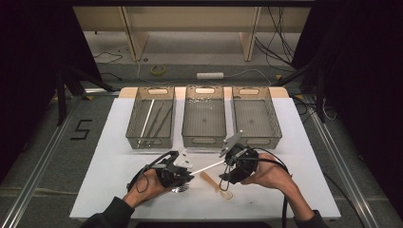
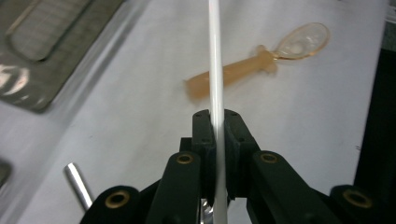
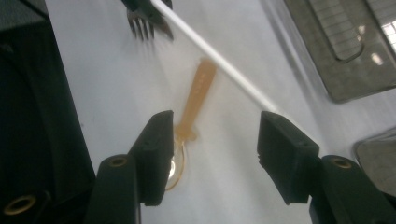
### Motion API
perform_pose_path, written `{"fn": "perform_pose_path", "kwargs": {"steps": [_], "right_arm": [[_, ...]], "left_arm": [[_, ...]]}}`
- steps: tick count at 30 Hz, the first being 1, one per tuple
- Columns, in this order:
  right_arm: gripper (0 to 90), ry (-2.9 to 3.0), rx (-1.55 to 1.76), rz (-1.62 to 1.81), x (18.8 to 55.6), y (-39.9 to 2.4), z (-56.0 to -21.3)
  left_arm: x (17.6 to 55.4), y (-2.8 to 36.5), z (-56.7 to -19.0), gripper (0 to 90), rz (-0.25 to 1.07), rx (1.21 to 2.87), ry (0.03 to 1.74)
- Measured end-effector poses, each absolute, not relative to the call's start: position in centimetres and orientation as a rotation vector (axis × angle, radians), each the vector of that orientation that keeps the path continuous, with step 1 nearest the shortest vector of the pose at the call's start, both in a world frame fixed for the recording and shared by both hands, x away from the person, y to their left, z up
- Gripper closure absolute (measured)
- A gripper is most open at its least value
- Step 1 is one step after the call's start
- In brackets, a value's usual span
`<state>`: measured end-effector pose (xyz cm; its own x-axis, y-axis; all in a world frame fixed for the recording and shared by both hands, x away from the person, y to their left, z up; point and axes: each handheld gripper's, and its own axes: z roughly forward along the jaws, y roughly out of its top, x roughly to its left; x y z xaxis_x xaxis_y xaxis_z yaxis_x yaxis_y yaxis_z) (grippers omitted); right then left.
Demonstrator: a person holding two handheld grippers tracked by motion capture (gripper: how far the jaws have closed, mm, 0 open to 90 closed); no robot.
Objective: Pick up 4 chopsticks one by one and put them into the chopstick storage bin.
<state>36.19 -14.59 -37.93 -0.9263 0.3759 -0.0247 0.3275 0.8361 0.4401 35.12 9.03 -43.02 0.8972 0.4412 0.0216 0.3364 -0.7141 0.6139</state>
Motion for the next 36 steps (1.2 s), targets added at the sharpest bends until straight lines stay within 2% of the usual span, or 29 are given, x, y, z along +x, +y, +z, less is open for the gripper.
{"fn": "perform_pose_path", "kwargs": {"steps": [11, 22, 36], "right_arm": [[42.5, 2.871, 0.607, 0.757, 36.0, -15.0, -38.5], [38.0, 2.84, 0.716, 0.825, 35.9, -15.7, -40.7], [38.2, 2.826, 0.755, 0.856, 35.2, -16.5, -41.8]], "left_arm": [[36.6, 11.9, -42.0, 84.4, 0.281, 2.319, 0.749], [38.5, 14.8, -41.1, 84.4, 0.323, 2.196, 0.904], [42.1, 18.0, -40.0, 84.4, 0.411, 2.084, 1.074]]}}
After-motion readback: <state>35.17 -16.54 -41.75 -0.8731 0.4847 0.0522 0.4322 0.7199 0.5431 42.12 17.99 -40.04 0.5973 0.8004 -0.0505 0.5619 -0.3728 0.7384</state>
